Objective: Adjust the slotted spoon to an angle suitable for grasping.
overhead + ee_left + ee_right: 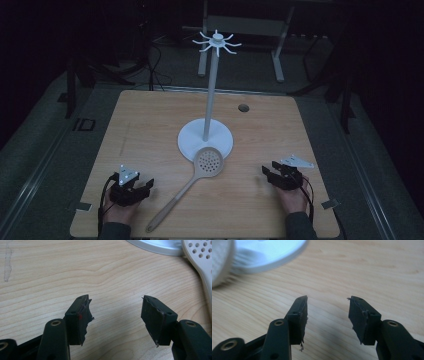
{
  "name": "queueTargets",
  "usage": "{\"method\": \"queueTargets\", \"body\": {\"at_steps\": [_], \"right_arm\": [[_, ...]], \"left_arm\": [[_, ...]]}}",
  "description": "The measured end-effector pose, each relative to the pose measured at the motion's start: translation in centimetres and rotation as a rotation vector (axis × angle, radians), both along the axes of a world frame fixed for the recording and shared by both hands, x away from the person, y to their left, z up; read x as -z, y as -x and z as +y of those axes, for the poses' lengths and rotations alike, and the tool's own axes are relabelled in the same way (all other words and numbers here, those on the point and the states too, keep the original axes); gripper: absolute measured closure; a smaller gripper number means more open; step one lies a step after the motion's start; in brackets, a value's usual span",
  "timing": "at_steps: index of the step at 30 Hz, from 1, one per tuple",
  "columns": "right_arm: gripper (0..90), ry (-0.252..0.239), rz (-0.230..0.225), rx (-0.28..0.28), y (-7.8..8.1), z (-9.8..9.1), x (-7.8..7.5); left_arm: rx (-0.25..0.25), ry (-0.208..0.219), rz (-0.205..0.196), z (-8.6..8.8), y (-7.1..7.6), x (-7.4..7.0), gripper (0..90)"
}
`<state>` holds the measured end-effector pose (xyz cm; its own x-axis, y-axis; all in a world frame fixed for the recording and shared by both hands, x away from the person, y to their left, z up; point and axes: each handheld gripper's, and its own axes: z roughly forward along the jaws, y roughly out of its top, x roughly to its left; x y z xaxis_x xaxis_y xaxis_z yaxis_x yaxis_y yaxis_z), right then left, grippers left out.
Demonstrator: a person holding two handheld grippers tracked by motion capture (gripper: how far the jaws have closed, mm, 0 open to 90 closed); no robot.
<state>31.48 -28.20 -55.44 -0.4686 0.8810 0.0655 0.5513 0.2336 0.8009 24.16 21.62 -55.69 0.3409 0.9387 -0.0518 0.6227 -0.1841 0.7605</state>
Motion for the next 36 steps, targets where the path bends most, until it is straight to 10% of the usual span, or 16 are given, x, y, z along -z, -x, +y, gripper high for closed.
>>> {"method": "queueTargets", "body": {"at_steps": [18, 36], "right_arm": [[51.5, 0.065, -0.046, -0.166, 0.9, 4.3, -2.7], [89.6, 0.128, -0.045, -0.343, -1.6, 12.0, -3.8]], "left_arm": [[0.001, -0.004, 0.000, 0.0, 0.0, 0.1, 41.0], [-0.007, 0.008, 0.006, 0.0, 0.1, -0.1, 45.9]]}}
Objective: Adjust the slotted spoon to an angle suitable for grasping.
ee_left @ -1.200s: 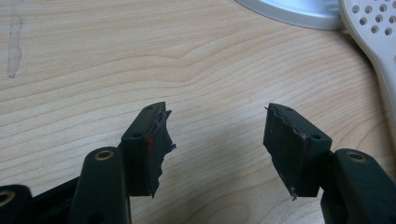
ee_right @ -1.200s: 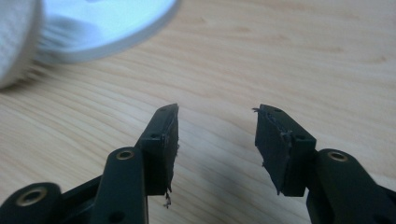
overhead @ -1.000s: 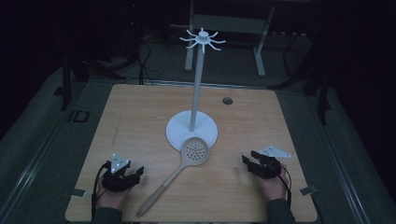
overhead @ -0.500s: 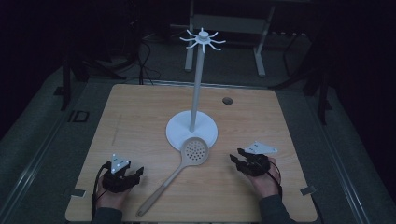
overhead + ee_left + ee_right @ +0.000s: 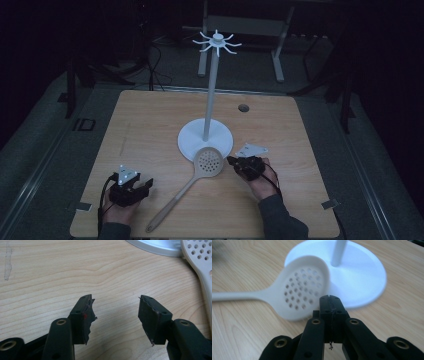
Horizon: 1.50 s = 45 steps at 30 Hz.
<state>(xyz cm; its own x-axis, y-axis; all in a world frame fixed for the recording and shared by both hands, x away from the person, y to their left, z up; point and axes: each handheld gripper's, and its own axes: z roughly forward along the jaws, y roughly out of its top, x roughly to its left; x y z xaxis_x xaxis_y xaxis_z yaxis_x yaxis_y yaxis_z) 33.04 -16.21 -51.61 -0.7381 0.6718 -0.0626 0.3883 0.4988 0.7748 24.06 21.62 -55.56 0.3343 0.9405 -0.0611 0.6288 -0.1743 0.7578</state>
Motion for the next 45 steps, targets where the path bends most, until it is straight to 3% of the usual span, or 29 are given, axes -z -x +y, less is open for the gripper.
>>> {"method": "queueTargets", "body": {"at_steps": [11, 15, 22, 33, 39, 45], "right_arm": [[89.6, 0.015, -0.003, -0.039, -2.4, 4.5, -0.4], [89.6, 0.045, 0.013, -0.047, -3.3, 5.8, 0.0], [89.6, 0.118, 0.010, -0.039, -3.3, 5.7, 0.8], [89.6, 0.159, -0.004, -0.037, -2.2, 4.7, 1.1], [89.4, 0.146, 0.024, -0.030, -1.7, 4.3, 1.3], [88.2, 0.144, 0.028, -0.038, -1.9, 5.1, 1.2]], "left_arm": [[-0.005, 0.011, -0.009, 0.1, 0.1, -0.2, 45.2], [-0.017, 0.011, -0.016, 0.3, 0.2, -0.3, 44.4], [-0.042, 0.027, -0.025, 0.8, 0.3, -0.4, 44.4], [-0.098, 0.055, -0.042, 2.0, 0.5, -0.6, 44.5], [-0.096, 0.053, -0.041, 1.9, 0.5, -0.6, 44.6], [-0.092, 0.051, -0.042, 1.8, 0.4, -0.6, 44.6]]}}
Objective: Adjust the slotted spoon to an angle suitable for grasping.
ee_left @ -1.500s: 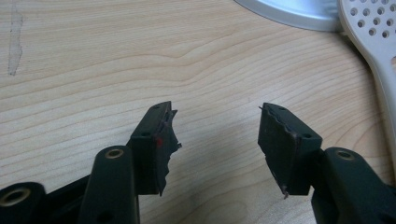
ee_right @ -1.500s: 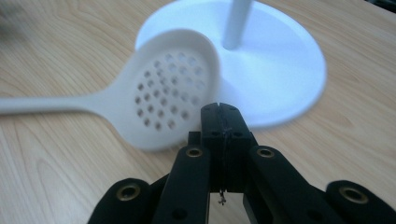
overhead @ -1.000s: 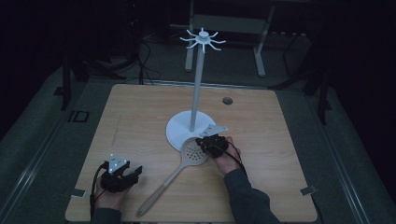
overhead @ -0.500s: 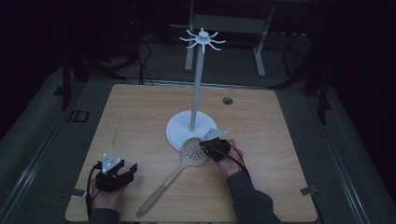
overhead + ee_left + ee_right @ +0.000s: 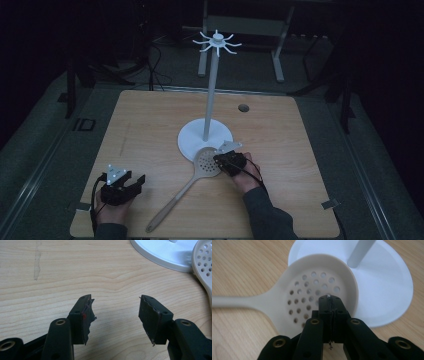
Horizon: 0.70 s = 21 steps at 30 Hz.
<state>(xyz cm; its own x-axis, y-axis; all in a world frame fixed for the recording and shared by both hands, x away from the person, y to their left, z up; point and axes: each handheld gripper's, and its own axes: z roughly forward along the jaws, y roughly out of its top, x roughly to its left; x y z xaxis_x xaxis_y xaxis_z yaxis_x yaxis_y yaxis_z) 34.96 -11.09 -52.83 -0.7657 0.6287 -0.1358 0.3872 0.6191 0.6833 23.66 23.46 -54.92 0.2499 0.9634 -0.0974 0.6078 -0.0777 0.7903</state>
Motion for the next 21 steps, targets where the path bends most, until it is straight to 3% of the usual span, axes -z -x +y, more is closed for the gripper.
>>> {"method": "queueTargets", "body": {"at_steps": [8, 11, 15, 17, 21], "right_arm": [[88.3, -0.027, -0.026, -0.026, -1.3, 2.4, -1.2], [88.3, 0.007, -0.031, -0.029, -1.9, 3.4, -1.2], [89.1, 0.024, -0.007, -0.001, -2.3, 3.0, -0.6], [89.4, 0.005, -0.006, -0.001, -2.2, 2.4, -0.6], [89.4, 0.026, -0.019, -0.002, -1.8, 1.9, -0.7]], "left_arm": [[0.004, -0.001, -0.002, 0.0, 0.0, 0.0, 44.5], [0.003, 0.003, -0.003, 0.1, 0.1, -0.1, 44.6], [-0.005, 0.009, -0.007, 0.3, 0.2, -0.1, 44.5], [-0.009, 0.011, -0.006, 0.4, 0.2, -0.1, 44.6], [-0.009, 0.009, -0.009, 0.3, 0.2, -0.1, 44.6]]}}
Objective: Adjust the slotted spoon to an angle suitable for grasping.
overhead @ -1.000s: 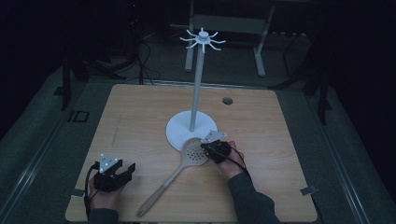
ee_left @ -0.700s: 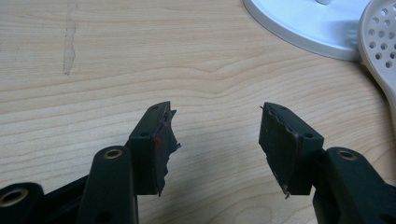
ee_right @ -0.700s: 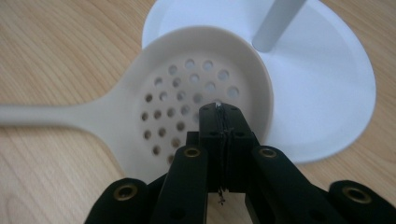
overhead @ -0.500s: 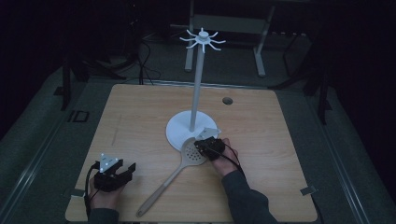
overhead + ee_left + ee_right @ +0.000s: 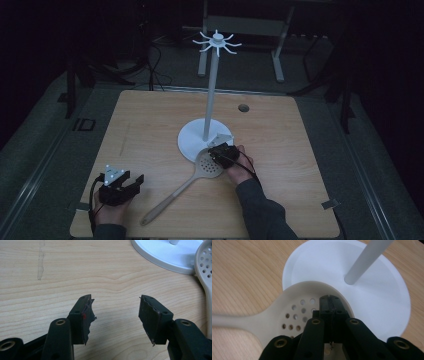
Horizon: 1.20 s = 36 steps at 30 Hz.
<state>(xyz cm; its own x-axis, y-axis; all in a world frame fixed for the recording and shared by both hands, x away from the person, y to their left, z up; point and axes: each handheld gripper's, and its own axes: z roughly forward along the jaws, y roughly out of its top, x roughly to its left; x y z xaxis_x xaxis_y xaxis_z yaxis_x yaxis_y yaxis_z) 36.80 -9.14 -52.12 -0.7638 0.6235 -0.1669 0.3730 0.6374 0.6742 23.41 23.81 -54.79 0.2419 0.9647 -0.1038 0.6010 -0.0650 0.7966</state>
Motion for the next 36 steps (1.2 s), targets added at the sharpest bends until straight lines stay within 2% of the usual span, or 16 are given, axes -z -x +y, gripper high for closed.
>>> {"method": "queueTargets", "body": {"at_steps": [6, 12, 18, 20, 23, 26, 29, 31, 32, 34, 36], "right_arm": [[89.4, 0.031, -0.015, 0.002, 1.2, -1.3, 0.0], [89.5, 0.042, 0.010, 0.008, 2.1, -2.8, 0.1], [89.4, 0.048, 0.019, 0.013, 2.6, -3.0, 0.0], [89.2, 0.057, 0.026, 0.009, 3.6, -3.2, -0.3], [89.2, 0.062, 0.049, 0.004, 4.1, -3.3, -0.3], [88.9, 0.077, 0.075, -0.018, 4.5, -3.3, -0.3], [86.5, 0.092, 0.080, -0.036, 4.4, -2.9, -0.2], [84.8, 0.066, 0.077, -0.076, 4.1, -2.5, -0.3], [84.8, 0.066, 0.077, -0.076, 4.1, -2.5, -0.3], [82.4, 0.055, 0.060, -0.130, 3.8, -1.4, -0.7], [80.9, 0.043, 0.058, -0.151, 3.6, -0.6, -0.9]], "left_arm": [[-0.008, 0.008, -0.003, 0.1, 0.0, 0.0, 44.6], [-0.003, 0.004, 0.000, 0.0, -0.1, 0.1, 44.6], [-0.003, 0.005, 0.000, 0.0, -0.1, 0.1, 44.6], [-0.004, 0.007, 0.002, 0.0, -0.1, 0.1, 44.6], [-0.003, 0.006, 0.000, 0.0, -0.1, 0.1, 44.6], [0.001, 0.003, 0.002, -0.1, -0.1, 0.1, 44.6], [0.007, -0.001, 0.007, -0.3, -0.2, 0.1, 44.5], [0.011, -0.004, 0.007, -0.3, -0.2, 0.1, 44.6], [0.011, -0.004, 0.007, -0.3, -0.2, 0.1, 44.6], [0.009, -0.003, 0.007, -0.3, -0.3, 0.2, 44.6], [0.007, 0.000, 0.004, -0.2, -0.2, 0.1, 44.6]]}}
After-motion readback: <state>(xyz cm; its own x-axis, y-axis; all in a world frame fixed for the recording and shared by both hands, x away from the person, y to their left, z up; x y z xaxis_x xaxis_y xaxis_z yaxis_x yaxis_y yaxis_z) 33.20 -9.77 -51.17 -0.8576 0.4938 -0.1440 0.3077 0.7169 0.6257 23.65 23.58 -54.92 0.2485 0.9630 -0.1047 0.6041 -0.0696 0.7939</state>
